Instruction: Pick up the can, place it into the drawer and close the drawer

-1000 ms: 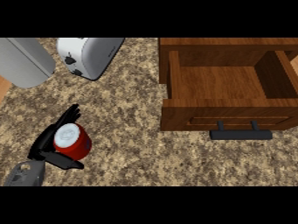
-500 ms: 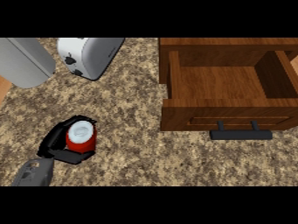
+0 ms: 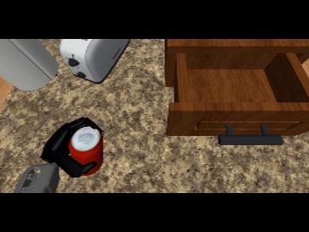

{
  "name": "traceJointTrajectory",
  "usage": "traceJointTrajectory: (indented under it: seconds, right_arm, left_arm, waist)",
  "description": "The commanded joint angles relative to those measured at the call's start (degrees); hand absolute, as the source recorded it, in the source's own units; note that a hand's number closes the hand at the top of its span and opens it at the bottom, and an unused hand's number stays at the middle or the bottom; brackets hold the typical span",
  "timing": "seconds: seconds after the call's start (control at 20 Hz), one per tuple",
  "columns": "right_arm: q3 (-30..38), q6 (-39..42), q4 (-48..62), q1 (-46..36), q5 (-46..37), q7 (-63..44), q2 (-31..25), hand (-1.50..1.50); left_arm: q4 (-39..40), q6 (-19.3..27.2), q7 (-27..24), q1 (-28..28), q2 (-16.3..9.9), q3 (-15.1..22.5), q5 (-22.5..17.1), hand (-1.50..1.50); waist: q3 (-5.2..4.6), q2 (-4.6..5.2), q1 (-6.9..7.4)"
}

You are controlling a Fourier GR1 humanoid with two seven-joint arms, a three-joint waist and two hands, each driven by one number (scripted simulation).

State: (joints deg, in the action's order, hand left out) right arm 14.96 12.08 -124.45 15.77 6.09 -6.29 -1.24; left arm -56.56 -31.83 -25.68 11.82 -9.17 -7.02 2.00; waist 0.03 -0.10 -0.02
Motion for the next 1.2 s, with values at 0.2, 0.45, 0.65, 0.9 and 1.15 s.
traceJointTrajectory:
  seconds: [0.2,0.45,0.65,0.9,1.15]
  right_arm:
    - [0.3,0.63,0.08,1.15,0.43,1.51,0.85,-1.5]
    - [-1.36,-0.27,1.73,1.88,-2.02,5.11,1.21,-1.5]
    - [0.77,-0.1,-0.92,0.78,0.65,0.87,0.65,-1.5]
    - [1.35,0.23,0.51,1.41,1.33,2.76,0.11,-1.5]
    - [0.62,-0.5,0.48,-0.55,0.19,0.44,-0.39,-1.5]
  left_arm:
    - [-3.11,18.65,3.81,1.79,4.07,-10.28,-3.77,1.5]
    - [-12.87,27.58,10.92,1.22,9.01,-6.43,-3.53,1.5]
    - [-18.4,31.14,16.77,3.09,9.11,-1.54,-2.91,1.5]
    - [-24.53,36.28,22.92,7.46,9.14,4.04,-1.6,1.5]
    - [-25.13,39.7,29.43,15.01,9.16,7.97,-1.34,1.5]
  waist:
    - [0.0,0.1,0.08]
    - [0.01,-0.05,0.11]
    - [-0.01,0.0,-0.12]
    - [0.0,-0.05,-0.18]
    - [-0.01,0.03,-0.25]
